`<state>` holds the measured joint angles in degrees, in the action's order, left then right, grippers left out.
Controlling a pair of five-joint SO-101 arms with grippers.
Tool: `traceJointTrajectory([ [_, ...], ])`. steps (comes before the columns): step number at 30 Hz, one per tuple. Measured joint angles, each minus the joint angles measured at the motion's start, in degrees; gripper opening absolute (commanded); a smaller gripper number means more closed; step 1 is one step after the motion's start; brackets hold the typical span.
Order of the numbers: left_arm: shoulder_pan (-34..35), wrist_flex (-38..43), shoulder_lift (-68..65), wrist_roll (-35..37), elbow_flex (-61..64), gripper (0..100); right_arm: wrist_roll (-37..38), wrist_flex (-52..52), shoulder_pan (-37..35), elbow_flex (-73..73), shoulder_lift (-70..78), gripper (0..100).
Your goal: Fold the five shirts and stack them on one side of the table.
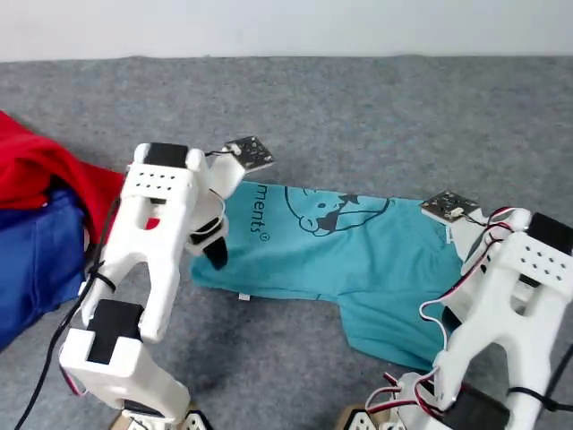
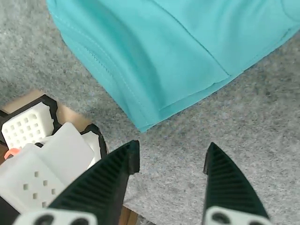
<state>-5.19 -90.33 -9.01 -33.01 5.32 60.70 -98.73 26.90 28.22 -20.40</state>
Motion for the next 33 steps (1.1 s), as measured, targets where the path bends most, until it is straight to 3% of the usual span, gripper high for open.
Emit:
traceJointTrajectory([
  [5,-0.79,3.25,0.35,4.48,0.0,23,-0.35,0.0,0.0,0.0,0.0,22.7],
  [12,-0.79,1.49,0.62,4.92,0.0,22,-1.85,0.26,0.0,0.0,0.0,22.5],
  [15,-0.26,2.64,0.62,6.33,0.0,20,-8.79,4.66,-2.02,0.0,0.0,16.6],
  [19,-0.18,9.14,0.62,13.98,0.0,12,-21.89,14.51,-6.68,0.0,0.0,1.1],
  [23,-0.18,17.67,0.62,20.84,0.0,5,-32.18,25.58,-12.31,0.0,0.18,2.0],
  [33,-0.62,29.45,-8.26,23.74,0.0,2,-38.07,43.08,-18.37,0.0,16.7,1.0],
])
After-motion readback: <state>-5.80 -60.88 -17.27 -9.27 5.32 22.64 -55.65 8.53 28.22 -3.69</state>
